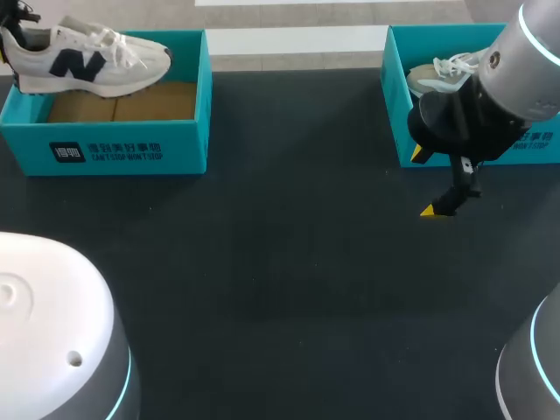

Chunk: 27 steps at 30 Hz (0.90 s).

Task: Take the shoe out of the shoebox, open the shoe tongue, remove and reinsert the insole, then place the shoe into the shoebox

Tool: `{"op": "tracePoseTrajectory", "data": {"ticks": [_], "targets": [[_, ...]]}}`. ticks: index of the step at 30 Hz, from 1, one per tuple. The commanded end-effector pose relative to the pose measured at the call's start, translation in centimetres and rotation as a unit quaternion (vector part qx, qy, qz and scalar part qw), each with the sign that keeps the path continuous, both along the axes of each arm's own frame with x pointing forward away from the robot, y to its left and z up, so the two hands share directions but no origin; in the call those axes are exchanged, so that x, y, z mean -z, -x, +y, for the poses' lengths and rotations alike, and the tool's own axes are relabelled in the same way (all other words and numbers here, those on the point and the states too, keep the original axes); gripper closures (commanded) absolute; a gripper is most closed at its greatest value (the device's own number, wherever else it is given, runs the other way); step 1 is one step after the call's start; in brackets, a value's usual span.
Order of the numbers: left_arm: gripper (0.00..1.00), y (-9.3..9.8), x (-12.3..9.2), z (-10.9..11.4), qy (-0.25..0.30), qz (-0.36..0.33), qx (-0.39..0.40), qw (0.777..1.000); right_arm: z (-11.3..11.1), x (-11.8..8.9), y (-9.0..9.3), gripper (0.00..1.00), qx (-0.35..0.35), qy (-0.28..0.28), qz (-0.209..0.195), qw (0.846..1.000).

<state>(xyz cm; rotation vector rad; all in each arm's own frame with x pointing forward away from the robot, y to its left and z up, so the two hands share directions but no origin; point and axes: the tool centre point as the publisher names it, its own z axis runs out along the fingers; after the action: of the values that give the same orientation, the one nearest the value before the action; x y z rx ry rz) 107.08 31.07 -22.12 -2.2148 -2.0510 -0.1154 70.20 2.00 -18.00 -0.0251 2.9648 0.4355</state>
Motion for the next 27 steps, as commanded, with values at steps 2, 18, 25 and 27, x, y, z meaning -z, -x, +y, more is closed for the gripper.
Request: {"op": "tracePoseTrajectory", "data": {"ticks": [2, 18, 25, 27], "targets": [[1.00, -1.1, 1.6, 0.0, -0.003, 0.004, 0.002, 1.000, 0.2, 0.1, -0.2, 0.00, 0.000, 0.002, 0.001, 1.000], [1.00, -0.9, 6.5, -0.4, -0.019, 0.005, 0.025, 1.000, 0.2, 0.1, -0.2, 0.00, 0.000, 0.002, 0.001, 1.000], [1.00, 0.2, 8.3, -0.4, -0.018, 0.005, 0.017, 1.000, 0.2, 0.1, -0.2, 0.00, 0.000, 0.002, 0.001, 1.000], [1.00, 0.7, 8.8, -0.7, -0.023, -0.004, 0.018, 1.000, 0.2, 0.1, -0.2, 0.00, 0.000, 0.002, 0.001, 1.000]]}}
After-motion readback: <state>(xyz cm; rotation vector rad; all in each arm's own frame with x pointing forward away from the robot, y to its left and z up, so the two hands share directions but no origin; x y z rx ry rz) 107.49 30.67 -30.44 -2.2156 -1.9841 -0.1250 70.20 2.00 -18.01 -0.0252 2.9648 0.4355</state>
